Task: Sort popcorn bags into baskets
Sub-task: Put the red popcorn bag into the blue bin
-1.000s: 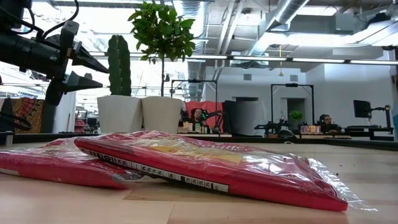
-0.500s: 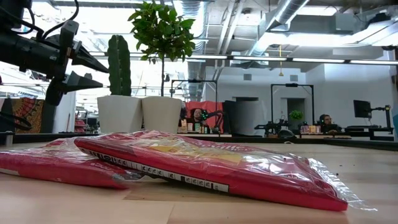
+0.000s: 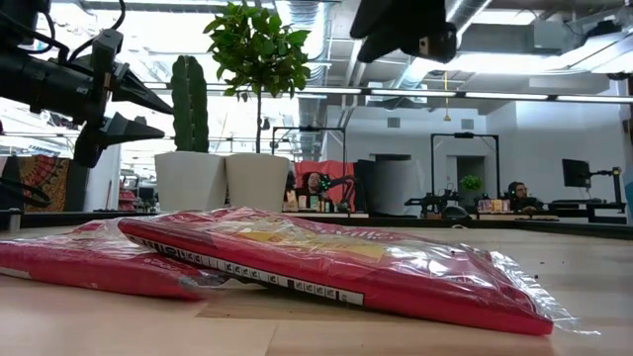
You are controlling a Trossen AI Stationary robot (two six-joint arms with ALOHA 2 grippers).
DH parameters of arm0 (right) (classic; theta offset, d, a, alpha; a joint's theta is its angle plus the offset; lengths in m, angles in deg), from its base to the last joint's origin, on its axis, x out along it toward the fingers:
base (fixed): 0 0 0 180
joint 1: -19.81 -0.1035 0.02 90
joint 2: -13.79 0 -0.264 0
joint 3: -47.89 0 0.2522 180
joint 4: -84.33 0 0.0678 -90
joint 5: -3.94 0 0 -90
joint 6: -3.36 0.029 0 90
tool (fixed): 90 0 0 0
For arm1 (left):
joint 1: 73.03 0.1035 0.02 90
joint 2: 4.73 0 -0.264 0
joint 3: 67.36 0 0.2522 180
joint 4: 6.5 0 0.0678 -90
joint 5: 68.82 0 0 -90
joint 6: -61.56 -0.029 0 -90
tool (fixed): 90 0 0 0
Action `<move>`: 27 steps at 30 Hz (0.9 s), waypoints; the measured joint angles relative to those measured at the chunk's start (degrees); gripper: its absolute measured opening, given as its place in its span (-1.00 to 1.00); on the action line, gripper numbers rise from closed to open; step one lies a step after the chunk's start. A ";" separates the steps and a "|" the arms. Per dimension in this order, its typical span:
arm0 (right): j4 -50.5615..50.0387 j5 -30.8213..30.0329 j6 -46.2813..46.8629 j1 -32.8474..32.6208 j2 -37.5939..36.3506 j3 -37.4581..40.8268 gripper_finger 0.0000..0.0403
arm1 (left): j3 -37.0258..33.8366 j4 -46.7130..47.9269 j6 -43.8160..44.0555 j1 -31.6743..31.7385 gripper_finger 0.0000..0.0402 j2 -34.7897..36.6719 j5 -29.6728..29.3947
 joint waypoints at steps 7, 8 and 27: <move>2.55 -0.14 -2.54 -0.51 5.77 0.02 -0.39 | 0.00 0.02 -0.30 -0.01 -0.09 -0.23 0.00; 3.01 0.32 -2.55 -0.77 6.88 -0.06 -0.39 | 0.00 0.02 -0.30 0.00 -0.09 -0.28 0.00; 8.15 0.32 -4.06 -3.48 20.63 -0.05 -0.39 | 0.00 0.02 -0.02 -0.01 -0.09 -2.14 -0.02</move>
